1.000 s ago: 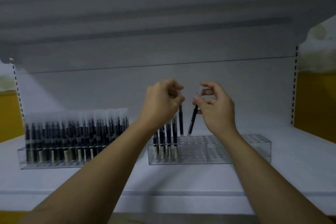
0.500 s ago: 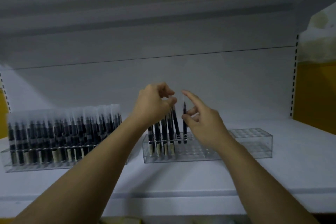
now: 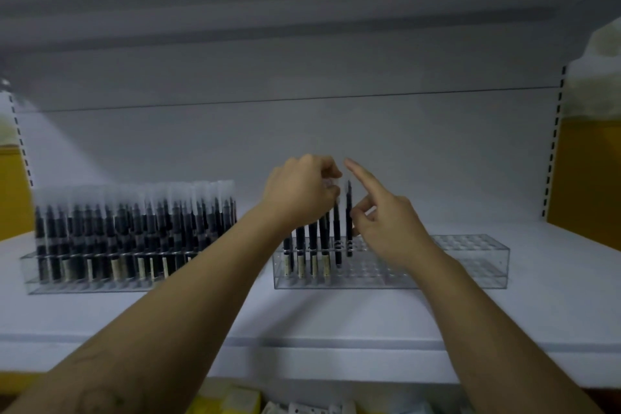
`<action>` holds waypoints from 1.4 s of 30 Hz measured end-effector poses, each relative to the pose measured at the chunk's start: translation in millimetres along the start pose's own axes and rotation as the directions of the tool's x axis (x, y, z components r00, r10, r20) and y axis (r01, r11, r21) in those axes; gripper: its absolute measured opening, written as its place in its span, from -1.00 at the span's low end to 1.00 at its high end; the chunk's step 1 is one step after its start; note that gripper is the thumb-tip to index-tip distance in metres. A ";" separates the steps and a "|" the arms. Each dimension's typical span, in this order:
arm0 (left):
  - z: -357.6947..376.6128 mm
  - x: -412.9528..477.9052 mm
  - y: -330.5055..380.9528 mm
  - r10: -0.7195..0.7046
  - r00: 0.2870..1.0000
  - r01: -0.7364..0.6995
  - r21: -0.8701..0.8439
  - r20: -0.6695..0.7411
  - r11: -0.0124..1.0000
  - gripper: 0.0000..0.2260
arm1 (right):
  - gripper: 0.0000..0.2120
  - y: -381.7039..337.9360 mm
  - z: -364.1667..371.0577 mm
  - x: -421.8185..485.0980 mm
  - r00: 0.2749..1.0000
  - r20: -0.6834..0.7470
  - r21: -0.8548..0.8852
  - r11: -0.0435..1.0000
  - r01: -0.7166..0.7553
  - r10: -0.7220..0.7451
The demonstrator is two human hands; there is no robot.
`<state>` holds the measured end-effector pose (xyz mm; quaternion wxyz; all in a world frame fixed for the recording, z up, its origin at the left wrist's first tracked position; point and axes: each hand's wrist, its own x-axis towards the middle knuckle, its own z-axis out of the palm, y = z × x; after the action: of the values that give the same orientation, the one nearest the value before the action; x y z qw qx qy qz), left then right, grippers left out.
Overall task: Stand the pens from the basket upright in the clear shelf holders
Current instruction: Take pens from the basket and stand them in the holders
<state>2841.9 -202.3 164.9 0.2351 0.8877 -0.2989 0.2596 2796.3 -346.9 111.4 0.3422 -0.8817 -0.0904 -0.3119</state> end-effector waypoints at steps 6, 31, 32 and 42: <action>-4.1 -9.9 -1.3 0.026 1.000 -0.023 0.148 -0.017 0.989 -0.68 | -0.40 -3.4 0.7 -3.1 1.000 0.011 -0.036 0.999 0.007 -0.006; 36.9 -289.0 -49.0 0.070 0.962 -0.036 0.132 -0.262 0.991 -0.80 | -0.83 -41.7 96.2 -217.8 0.975 -0.128 -0.089 0.981 0.171 -0.181; 48.0 -305.5 -53.2 0.034 0.973 -0.007 0.117 -0.230 0.993 -0.81 | -0.85 -36.1 106.8 -231.3 0.984 -0.102 -0.077 0.988 0.136 -0.144; 177.5 -427.5 -106.6 -0.431 0.811 0.419 0.122 0.395 0.900 -0.76 | -0.82 50.1 235.8 -349.2 0.772 0.526 -0.218 0.934 -0.283 0.356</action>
<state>2674.9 -53.5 -254.1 0.2056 0.9696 -0.1320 0.0114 2654.5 -210.0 -264.3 0.2925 -0.9560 -0.0150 0.0165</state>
